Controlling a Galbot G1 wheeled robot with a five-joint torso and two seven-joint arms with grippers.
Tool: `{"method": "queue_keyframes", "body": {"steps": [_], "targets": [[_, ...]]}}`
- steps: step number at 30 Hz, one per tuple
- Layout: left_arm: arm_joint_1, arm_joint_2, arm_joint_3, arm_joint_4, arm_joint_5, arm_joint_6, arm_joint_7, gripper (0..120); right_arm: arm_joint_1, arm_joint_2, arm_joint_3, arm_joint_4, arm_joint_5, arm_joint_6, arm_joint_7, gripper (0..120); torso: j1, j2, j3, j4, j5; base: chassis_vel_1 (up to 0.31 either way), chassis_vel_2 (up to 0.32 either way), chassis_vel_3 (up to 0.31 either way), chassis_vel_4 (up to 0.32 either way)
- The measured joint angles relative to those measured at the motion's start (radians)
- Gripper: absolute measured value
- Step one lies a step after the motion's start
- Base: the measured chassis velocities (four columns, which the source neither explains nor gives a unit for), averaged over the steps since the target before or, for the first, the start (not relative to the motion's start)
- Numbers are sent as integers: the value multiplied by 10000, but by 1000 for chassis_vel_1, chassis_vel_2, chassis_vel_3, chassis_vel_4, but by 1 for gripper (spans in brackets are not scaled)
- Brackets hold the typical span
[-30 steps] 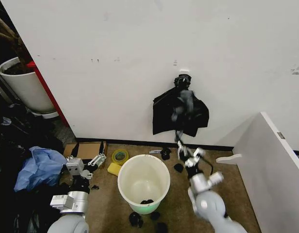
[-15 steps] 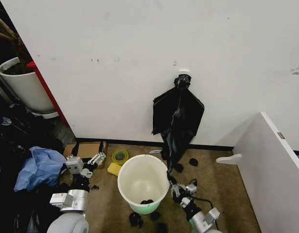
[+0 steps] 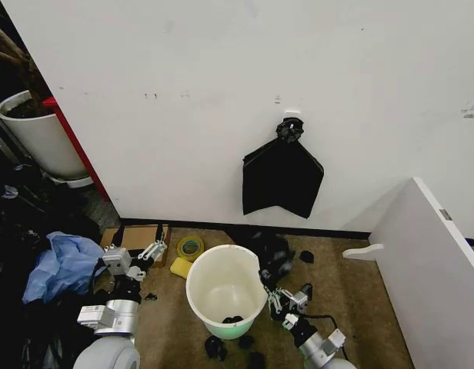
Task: Place the garbage bag over the trash bin.
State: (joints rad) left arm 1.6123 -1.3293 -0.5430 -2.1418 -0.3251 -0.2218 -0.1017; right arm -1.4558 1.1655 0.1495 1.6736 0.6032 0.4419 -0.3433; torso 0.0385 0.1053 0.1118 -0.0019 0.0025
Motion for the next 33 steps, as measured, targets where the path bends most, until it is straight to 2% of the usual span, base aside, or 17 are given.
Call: {"method": "queue_keyframes", "body": {"steps": [23,25,29,33], "targets": [[-68,-78,56,167,87,29,1,100,287,209,-41,26,117,-75,191,0,0,0,0,-1,1,0,0,0,0],[-100,-55,50,172,50,29,1,100,273,223,66,548,279,-81,44,0,0,0,0,-2,1,0,0,0,0],[-263,17,-35,304,9,29,-6,100,48,124,102,2334,517,-154,-1202,0,0,0,0,0,-1,0,0,0,0],[-370,149,-53,414,-4,29,-9,100,-561,-118,-353,3336,6,-203,-1993,0,0,0,0,0,-2,0,0,0,0]]}}
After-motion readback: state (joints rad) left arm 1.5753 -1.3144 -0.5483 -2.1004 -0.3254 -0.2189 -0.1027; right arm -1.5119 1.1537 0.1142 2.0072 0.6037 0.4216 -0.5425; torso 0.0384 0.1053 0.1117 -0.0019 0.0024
